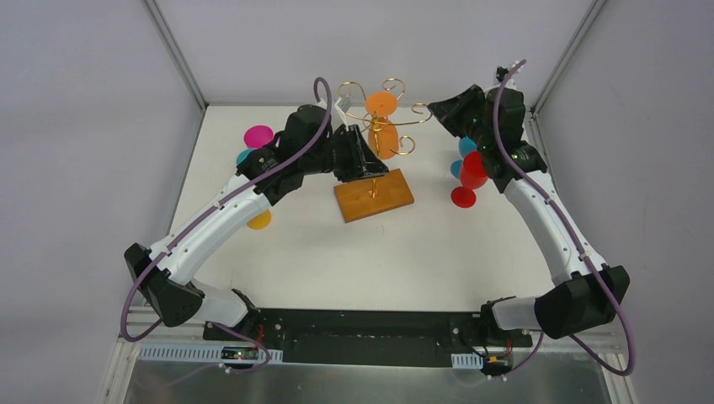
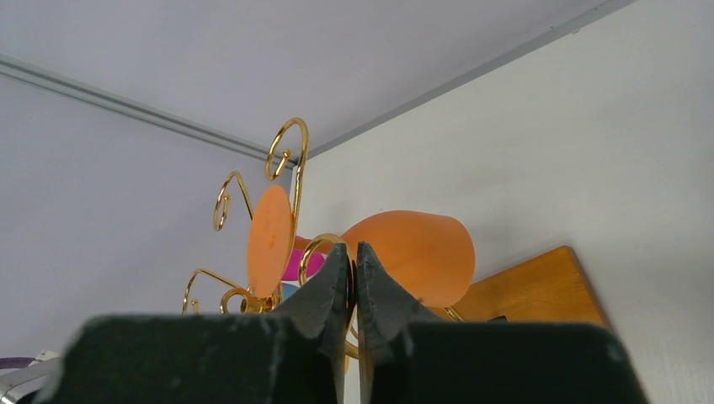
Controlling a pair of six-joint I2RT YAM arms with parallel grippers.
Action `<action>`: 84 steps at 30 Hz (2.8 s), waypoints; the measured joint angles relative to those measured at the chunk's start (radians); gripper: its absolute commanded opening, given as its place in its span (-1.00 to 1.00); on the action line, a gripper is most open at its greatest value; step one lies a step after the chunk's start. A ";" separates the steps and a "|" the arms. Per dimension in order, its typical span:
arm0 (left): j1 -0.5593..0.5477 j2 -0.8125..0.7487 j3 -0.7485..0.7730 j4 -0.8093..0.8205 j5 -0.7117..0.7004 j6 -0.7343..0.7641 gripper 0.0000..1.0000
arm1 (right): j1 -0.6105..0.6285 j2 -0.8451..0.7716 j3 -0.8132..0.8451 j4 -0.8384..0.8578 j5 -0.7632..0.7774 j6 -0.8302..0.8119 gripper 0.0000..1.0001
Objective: Take the wine glass off the wine glass rack
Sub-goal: Adjust the wine rack at the center of the board.
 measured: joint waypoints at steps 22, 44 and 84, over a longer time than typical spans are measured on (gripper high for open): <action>0.063 -0.081 -0.092 -0.015 -0.026 0.013 -0.48 | -0.008 -0.103 -0.126 0.060 -0.025 0.045 -1.00; 0.229 -0.130 -0.113 -0.101 0.030 0.048 -0.48 | 0.101 -0.253 -0.235 0.053 0.045 0.084 -1.00; 0.342 -0.172 -0.107 -0.227 0.044 0.159 -0.47 | 0.381 -0.413 -0.348 0.047 0.196 0.089 -0.90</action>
